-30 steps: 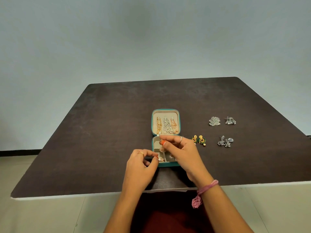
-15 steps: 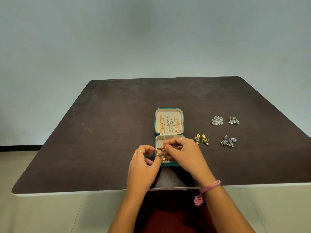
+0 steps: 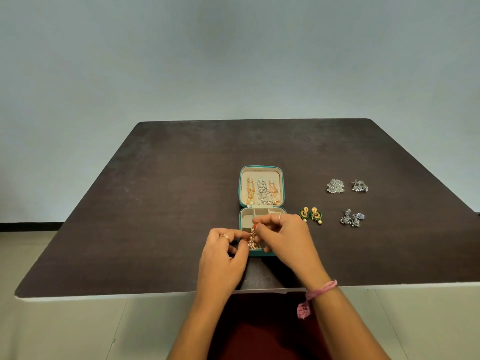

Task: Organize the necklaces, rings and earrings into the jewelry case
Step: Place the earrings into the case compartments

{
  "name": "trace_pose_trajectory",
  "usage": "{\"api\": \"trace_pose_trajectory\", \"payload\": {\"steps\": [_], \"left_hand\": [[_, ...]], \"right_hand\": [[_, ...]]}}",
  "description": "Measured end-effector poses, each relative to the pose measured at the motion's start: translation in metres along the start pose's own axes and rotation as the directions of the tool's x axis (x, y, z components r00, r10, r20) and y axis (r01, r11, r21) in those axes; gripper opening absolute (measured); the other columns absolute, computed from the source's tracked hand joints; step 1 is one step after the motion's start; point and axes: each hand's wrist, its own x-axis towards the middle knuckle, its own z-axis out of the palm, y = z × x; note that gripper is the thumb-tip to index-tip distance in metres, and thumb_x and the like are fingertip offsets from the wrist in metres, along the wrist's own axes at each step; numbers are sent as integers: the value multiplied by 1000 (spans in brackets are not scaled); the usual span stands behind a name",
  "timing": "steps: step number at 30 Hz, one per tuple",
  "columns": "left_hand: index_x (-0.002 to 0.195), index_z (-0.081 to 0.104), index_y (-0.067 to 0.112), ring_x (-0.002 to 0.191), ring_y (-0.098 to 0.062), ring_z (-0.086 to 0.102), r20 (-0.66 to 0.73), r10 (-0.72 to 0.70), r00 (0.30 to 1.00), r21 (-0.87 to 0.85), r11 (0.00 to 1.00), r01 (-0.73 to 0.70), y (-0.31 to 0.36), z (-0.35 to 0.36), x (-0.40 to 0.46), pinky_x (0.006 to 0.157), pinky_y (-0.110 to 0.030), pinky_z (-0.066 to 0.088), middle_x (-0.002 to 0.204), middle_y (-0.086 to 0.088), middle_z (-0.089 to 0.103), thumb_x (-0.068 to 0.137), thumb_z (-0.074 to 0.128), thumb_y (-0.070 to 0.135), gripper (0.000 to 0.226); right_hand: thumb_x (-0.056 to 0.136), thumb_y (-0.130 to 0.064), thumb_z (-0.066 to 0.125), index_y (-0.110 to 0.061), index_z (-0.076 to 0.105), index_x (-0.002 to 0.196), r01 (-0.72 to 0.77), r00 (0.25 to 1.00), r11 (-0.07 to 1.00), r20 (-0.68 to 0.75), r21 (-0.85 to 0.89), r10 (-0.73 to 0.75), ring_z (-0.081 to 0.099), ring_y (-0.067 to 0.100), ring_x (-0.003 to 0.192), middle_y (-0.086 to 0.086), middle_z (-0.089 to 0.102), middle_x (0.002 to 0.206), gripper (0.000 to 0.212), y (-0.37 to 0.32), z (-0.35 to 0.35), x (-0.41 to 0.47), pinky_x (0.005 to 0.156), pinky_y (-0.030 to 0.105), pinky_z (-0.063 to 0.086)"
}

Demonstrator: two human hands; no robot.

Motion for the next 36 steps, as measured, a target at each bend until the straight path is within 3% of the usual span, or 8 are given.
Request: {"api": "trace_pose_trajectory", "payload": {"steps": [4, 9, 12, 15, 20, 26, 31, 36], "left_hand": [[87, 62, 38, 77, 4, 56, -18, 6, 1000, -26, 1000, -6, 2, -1, -1, 62, -7, 43, 96, 15, 51, 88, 62, 19, 19], [90, 63, 36, 75, 3, 56, -19, 4, 1000, -23, 1000, -4, 2, -1, 0, 62, -7, 43, 97, 14, 51, 89, 62, 20, 16], [87, 61, 39, 76, 3, 56, -20, -4, 1000, -31, 1000, 4, 1, -1, -1, 63, -8, 43, 96, 14, 54, 88, 62, 20, 19], [86, 62, 41, 73, 1, 57, -15, -18, 1000, -76, 997, 17, 2, -2, -1, 63, -10, 43, 94, 13, 58, 89, 61, 17, 24], [93, 71, 31, 67, 4, 54, 2, -48, 999, -147, 988, 48, 0, -5, 1, 56, -9, 40, 85, 8, 59, 90, 58, 11, 24], [93, 71, 32, 73, 1, 56, 9, -48, 999, -143, 988, 49, -1, -5, 1, 58, -9, 41, 88, 8, 60, 90, 59, 13, 24], [95, 67, 40, 76, -2, 56, 10, -30, 1000, -123, 992, 31, 1, -5, -1, 60, -11, 43, 89, 8, 59, 90, 57, 13, 29], [96, 64, 44, 68, -2, 54, -7, -40, 999, -119, 992, 39, 0, -5, 0, 55, -12, 42, 89, 7, 60, 91, 56, 14, 31]], "right_hand": [[86, -12, 62, -22, 72, 90, -7, 1000, 999, -16, -48, 7, 64, 13, 57, 0, 71, 66, 15, 0, 3, -2, 55, 22, 54], [83, -18, 65, -20, 75, 100, 28, 1000, 976, 5, -217, -28, 67, 5, 80, -7, 73, 82, 21, -2, 0, -5, 80, 22, 53], [84, -18, 62, -21, 74, 101, 22, 999, 966, 35, -256, -13, 63, 0, 77, -13, 68, 75, 21, -5, -3, -6, 70, 11, 46], [84, -16, 62, -20, 75, 98, 11, 998, 963, 67, -268, 7, 59, -3, 69, -17, 62, 62, 20, -6, -6, -6, 68, 15, 47], [84, -21, 64, -24, 75, 100, 18, 993, 943, 113, -332, 21, 62, -1, 80, -11, 70, 83, 19, -8, -7, -5, 71, 14, 48], [82, -21, 65, -24, 77, 85, 28, 996, 919, 89, -393, 8, 62, 5, 73, -6, 71, 75, 13, -11, -9, -7, 70, 25, 51], [85, -19, 59, -24, 76, 84, 52, 996, 914, 88, -402, -18, 59, 2, 66, -6, 71, 74, 18, -11, -13, -6, 57, 11, 43], [85, -19, 60, -24, 76, 84, 63, 993, 916, 117, -395, -18, 63, 5, 74, -7, 72, 77, 17, -9, -14, -7, 71, 21, 52]]}}
